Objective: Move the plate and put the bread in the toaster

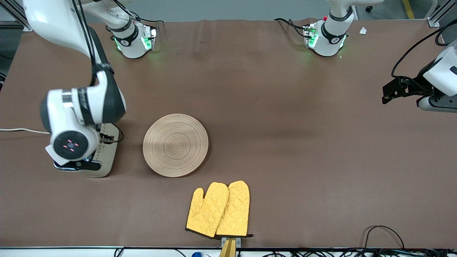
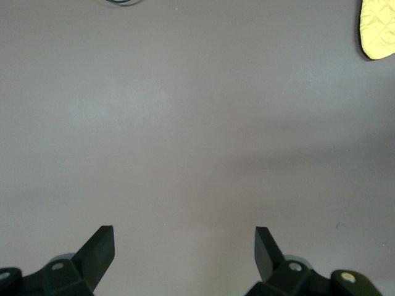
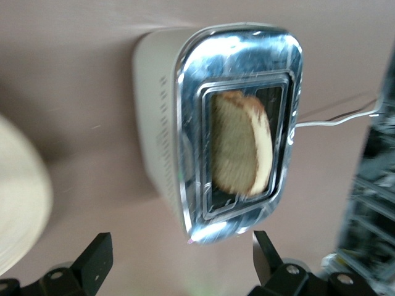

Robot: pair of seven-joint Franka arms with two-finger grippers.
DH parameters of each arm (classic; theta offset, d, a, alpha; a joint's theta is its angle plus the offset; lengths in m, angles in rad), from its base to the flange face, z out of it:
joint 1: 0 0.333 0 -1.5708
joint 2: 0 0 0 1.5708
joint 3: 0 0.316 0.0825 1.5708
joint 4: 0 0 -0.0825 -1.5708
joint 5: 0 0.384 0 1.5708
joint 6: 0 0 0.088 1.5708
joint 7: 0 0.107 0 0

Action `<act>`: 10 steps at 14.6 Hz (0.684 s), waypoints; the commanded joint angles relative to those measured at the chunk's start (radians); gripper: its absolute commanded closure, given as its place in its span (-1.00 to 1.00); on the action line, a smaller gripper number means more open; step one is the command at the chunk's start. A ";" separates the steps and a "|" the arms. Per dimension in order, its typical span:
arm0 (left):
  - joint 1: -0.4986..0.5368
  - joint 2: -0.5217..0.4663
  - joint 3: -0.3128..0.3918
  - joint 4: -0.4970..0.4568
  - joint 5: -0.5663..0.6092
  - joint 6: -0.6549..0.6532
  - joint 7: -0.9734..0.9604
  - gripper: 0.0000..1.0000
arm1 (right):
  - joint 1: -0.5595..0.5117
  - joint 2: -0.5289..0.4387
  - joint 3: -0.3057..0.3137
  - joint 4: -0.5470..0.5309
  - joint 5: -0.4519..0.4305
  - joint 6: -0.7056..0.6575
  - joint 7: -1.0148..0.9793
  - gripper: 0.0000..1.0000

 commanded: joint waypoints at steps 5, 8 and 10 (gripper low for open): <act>0.000 -0.004 0.000 0.001 0.014 0.004 -0.002 -1.00 | -0.090 -0.393 0.005 -0.096 0.225 -0.056 0.005 -1.00; 0.000 -0.004 0.000 0.001 0.014 0.004 -0.002 -1.00 | -0.148 -0.528 0.005 -0.185 0.255 -0.052 -0.021 -1.00; 0.000 -0.003 0.000 0.001 0.012 0.004 -0.001 -1.00 | -0.194 -0.550 0.003 -0.195 0.257 -0.050 -0.101 -1.00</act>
